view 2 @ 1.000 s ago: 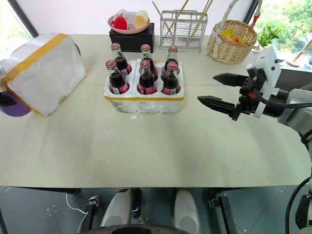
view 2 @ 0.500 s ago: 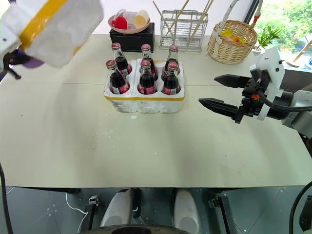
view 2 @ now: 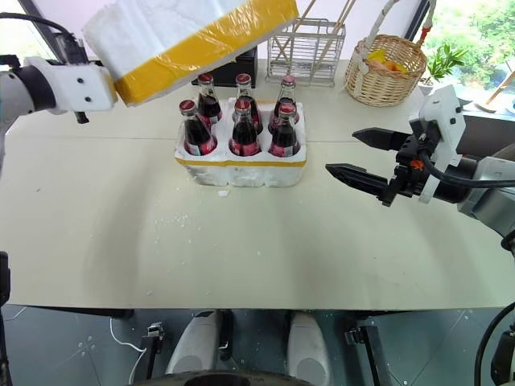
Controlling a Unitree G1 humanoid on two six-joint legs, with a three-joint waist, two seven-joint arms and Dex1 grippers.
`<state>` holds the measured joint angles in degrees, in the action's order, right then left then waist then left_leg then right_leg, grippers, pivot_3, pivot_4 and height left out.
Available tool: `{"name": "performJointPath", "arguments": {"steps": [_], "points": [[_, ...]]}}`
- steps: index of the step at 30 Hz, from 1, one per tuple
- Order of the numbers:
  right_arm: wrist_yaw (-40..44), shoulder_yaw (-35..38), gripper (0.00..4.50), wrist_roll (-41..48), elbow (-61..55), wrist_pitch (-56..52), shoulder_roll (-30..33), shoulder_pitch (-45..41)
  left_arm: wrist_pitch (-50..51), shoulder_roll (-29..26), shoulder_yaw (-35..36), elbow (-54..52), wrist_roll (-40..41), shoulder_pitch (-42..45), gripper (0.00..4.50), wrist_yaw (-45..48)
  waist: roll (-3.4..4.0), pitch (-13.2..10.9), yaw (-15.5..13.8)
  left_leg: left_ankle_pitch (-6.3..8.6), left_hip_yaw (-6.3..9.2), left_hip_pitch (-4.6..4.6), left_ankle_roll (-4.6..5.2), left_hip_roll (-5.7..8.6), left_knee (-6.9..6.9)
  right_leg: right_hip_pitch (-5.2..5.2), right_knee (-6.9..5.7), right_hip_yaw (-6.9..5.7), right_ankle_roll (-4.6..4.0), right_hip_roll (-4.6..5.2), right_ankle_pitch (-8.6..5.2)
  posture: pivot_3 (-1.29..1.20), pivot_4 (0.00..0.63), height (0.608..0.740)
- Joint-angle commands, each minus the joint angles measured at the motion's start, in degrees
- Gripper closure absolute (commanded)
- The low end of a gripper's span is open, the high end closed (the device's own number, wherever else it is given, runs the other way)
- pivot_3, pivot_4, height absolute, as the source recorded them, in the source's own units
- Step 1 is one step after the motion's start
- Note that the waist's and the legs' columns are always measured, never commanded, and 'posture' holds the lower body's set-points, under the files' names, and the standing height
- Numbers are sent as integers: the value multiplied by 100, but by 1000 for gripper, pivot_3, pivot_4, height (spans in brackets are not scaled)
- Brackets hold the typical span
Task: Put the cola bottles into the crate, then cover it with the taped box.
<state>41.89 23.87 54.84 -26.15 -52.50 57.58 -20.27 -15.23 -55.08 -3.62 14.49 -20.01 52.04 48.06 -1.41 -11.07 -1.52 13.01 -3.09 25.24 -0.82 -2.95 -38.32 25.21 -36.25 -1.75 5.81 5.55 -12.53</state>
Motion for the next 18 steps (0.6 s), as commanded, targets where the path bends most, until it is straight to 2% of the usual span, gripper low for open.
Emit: {"name": "performJointPath", "arguments": {"steps": [1,5,7,9,13,18], "points": [[-62,66,0,40,-39,88,-14,-166,-449,-206,-195,4,-681,23,4264,-632,-1,0,-25,0,0,1,0,0,-1,-1,3,0,3,0,2,0,150,740],[-88,44,0,27,-4,120,-53,-198,-1711,-468,-358,694,-1482,334,4264,-2114,0,0,-55,0,0,-2,0,0,2,1,3,-1,4,0,3,0,150,740],[-86,36,0,21,-10,137,-65,-173,-1942,-441,-431,916,-1644,400,4264,-2466,0,1,-69,0,-1,-2,0,0,2,0,3,-1,4,0,3,0,150,740],[-48,40,0,22,-38,158,-53,-123,-2145,-410,-524,1053,-1778,481,4264,-2694,0,1,-73,0,-1,-1,0,0,1,-2,4,0,4,0,3,0,150,740],[-21,74,0,40,-80,170,-44,-73,-2106,-164,-420,1039,-1488,605,4264,-2739,0,1,-76,0,-1,0,0,0,1,-1,4,-2,5,0,3,0,150,740],[-72,94,0,44,-142,178,-87,-10,-1819,-79,-562,747,-1948,350,4264,-2838,1,1,-52,0,-1,-2,0,-1,3,0,4,-1,5,0,4,0,150,740]]}}
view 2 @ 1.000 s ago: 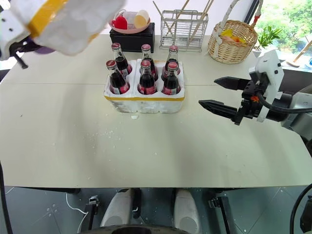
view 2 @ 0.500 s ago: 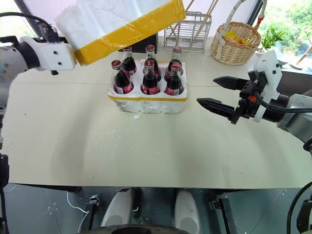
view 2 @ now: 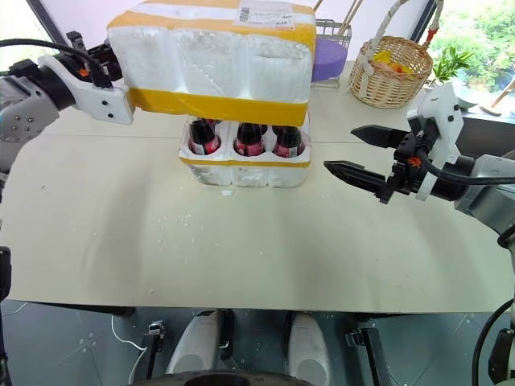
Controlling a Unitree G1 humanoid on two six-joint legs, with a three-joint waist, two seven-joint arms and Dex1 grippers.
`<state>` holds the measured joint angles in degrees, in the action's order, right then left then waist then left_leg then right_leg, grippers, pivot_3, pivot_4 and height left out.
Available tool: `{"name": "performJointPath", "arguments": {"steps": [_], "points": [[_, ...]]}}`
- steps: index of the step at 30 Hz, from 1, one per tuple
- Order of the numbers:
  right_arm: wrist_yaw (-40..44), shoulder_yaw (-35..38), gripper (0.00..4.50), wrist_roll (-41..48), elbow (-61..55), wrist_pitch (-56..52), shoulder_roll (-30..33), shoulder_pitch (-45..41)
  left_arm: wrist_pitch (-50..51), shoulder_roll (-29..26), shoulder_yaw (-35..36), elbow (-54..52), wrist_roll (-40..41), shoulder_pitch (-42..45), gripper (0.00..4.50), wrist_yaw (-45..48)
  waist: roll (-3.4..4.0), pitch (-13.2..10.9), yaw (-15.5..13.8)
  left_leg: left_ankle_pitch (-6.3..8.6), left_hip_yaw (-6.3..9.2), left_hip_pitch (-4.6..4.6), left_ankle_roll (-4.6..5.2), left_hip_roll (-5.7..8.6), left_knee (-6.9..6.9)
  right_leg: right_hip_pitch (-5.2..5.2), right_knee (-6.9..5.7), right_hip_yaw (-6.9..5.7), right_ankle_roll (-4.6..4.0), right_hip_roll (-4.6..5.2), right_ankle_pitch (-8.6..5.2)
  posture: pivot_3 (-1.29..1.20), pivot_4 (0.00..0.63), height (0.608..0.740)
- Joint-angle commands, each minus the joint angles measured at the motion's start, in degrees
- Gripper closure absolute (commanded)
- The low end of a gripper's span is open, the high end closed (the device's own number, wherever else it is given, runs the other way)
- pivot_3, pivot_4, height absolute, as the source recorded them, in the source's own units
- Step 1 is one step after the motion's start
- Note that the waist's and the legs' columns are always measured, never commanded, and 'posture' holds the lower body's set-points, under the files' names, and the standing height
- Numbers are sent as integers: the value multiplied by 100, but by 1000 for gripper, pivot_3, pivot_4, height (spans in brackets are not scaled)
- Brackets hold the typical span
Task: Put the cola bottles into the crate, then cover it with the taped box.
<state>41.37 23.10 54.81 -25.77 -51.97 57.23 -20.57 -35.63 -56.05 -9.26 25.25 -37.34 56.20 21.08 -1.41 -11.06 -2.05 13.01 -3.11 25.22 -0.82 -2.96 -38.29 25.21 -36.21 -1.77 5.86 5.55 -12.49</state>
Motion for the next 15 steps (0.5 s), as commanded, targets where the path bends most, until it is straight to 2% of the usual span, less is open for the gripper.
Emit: {"name": "performJointPath", "arguments": {"steps": [1,5,15], "points": [[-33,174,0,51,-196,127,-60,38,397,56,-24,-408,-337,-101,4264,-155,0,0,-3,0,0,-1,0,0,1,0,-1,0,0,0,0,0,150,740],[-65,198,0,50,-209,144,-86,78,700,100,-179,-953,-765,-361,4264,-90,0,0,-6,0,0,0,0,0,1,0,-1,0,0,0,0,0,150,740],[-89,104,0,-11,-148,213,-154,36,1272,324,-203,-1822,-841,-996,4264,176,0,0,-7,0,0,0,0,0,1,0,-1,0,0,0,0,0,150,740]]}}
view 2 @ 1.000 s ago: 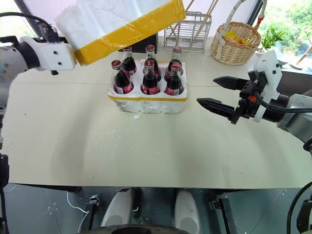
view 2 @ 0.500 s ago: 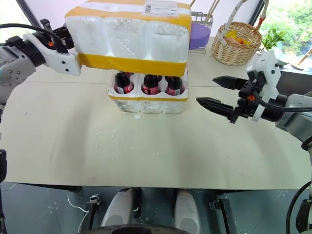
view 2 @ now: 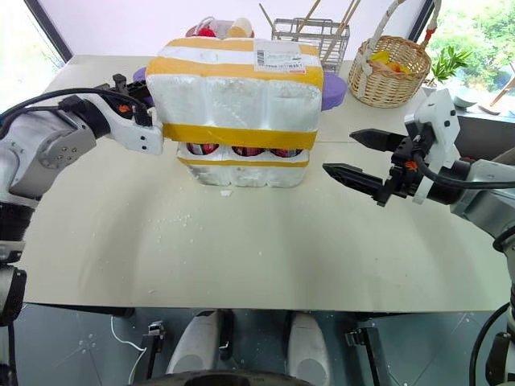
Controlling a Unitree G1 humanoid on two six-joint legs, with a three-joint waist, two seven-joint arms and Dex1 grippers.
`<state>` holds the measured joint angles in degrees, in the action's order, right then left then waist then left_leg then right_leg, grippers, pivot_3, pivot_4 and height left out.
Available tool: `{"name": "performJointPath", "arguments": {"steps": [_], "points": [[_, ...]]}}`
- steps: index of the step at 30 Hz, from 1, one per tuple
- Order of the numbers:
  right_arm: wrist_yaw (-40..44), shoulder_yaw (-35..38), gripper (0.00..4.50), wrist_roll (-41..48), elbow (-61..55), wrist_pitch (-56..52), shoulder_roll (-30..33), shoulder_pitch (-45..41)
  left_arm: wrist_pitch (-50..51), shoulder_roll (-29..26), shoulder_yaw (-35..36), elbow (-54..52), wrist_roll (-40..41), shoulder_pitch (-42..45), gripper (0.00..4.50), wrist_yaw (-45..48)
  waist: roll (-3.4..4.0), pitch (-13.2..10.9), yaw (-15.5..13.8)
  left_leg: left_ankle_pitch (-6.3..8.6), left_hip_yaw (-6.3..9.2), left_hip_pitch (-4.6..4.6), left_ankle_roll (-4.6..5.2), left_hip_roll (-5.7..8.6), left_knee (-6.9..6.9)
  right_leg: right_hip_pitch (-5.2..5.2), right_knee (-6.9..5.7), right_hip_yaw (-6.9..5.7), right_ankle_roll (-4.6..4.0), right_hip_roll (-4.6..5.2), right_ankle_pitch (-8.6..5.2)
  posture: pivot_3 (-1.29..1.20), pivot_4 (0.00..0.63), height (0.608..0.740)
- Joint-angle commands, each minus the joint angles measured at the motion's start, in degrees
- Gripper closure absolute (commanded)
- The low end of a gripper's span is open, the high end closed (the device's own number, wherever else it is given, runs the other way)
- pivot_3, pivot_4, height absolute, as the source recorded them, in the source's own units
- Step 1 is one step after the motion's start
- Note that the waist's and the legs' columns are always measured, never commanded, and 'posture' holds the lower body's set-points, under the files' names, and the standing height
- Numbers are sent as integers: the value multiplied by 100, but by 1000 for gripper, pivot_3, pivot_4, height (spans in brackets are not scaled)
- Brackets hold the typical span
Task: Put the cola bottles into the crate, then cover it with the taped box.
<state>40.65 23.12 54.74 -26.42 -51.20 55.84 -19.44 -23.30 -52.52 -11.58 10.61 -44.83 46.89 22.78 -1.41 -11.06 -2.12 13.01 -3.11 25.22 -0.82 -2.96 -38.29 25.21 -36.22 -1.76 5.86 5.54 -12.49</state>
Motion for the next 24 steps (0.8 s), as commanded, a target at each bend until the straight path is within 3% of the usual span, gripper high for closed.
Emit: {"name": "performJointPath", "arguments": {"steps": [1,10,15,20,24], "points": [[-12,88,0,-10,-69,146,-16,-95,28,-40,12,-393,-104,-150,4264,8,0,0,0,0,0,0,0,0,0,0,1,0,0,0,0,0,150,740],[96,63,0,-132,48,234,19,-63,-189,-198,60,-417,-155,-686,19,-243,0,0,-10,0,0,0,0,0,0,0,1,0,0,0,0,0,150,740],[115,109,0,-184,34,256,-22,74,-466,-395,495,-415,562,-1201,19,-411,1,0,3,0,1,-2,0,-1,1,0,1,0,0,1,0,0,150,740],[186,220,0,-273,66,321,-17,311,220,-266,1476,-405,2896,-2082,19,616,2,1,48,0,1,-4,0,-5,3,1,-1,0,-1,1,0,0,150,740],[253,176,0,-429,156,432,-24,424,2232,27,2243,-726,5453,-2540,19,2060,5,2,54,0,0,-7,0,-4,2,-3,-1,1,-2,1,0,0,150,740]]}}
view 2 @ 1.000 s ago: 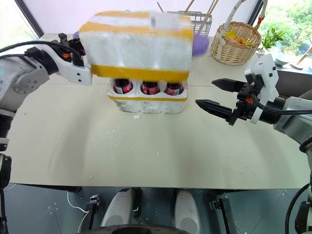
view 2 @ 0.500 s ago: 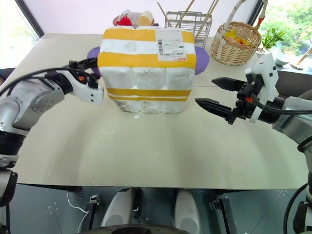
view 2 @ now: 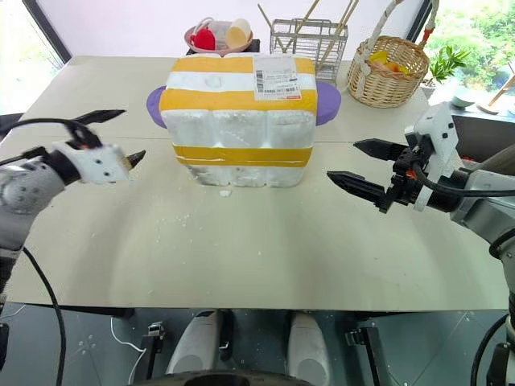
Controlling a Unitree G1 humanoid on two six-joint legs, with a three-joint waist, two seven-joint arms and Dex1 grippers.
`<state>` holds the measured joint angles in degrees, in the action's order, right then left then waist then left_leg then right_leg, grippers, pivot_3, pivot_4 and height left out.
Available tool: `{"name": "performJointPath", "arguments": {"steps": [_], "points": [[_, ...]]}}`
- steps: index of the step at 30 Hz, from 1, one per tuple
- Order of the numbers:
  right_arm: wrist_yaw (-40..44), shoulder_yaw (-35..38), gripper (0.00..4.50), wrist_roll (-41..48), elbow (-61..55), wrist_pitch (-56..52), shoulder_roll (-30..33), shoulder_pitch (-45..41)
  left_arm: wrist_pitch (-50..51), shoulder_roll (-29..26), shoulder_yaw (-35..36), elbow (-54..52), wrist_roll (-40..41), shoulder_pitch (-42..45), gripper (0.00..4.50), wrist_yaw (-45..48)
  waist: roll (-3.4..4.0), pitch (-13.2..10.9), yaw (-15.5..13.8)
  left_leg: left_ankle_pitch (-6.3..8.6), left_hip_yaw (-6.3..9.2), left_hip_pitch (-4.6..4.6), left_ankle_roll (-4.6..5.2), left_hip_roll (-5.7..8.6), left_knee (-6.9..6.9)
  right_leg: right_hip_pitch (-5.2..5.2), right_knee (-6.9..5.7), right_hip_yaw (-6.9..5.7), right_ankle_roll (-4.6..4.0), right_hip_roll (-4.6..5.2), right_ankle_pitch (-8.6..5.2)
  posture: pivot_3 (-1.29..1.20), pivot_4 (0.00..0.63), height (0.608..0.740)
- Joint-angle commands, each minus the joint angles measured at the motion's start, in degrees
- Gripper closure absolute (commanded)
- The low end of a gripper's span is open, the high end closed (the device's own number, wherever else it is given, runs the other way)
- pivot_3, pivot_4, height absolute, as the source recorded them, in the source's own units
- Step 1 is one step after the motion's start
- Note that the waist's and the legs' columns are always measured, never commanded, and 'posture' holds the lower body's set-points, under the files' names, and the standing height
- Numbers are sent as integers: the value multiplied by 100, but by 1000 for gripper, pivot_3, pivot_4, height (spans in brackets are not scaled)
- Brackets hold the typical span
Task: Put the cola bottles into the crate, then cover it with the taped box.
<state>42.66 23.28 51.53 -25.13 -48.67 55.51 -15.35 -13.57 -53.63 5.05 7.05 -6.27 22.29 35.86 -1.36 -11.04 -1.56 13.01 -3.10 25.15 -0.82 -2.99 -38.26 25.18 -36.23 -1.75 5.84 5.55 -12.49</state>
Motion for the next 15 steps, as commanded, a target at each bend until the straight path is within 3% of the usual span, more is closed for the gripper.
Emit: {"name": "performJointPath", "arguments": {"steps": [1,3,6,7,10,15], "points": [[73,149,0,-129,79,201,15,1,2608,155,879,-482,2482,16,19,966,-1,0,-7,0,1,-1,0,0,-1,-2,0,-2,0,0,0,0,150,740],[158,117,0,-187,242,245,54,-80,4727,-115,1420,-668,4175,211,19,1558,-3,-1,4,0,5,-1,0,0,-1,-4,0,-2,0,-1,0,0,150,740],[338,94,0,-251,496,296,151,-210,6153,-696,1938,-872,5510,295,19,2467,-6,-3,92,0,12,-1,0,0,-1,-5,0,-5,1,-2,-1,0,150,740],[482,105,0,-206,632,281,224,-321,6476,-1115,2037,-923,5794,276,19,3037,-7,-4,106,0,11,-1,0,1,0,-5,3,-4,1,-2,-1,0,150,740],[773,89,0,-93,919,244,330,-616,6832,-1847,2102,-888,6104,231,19,3983,5,-4,149,0,7,-4,-1,1,5,-3,4,-3,-1,-2,-3,0,150,740],[926,-59,0,-198,1065,264,312,-834,6621,-2006,1816,-801,5767,304,19,4052,33,0,147,3,4,-76,-2,1,32,-54,7,-4,-42,-3,-33,0,150,740]]}}
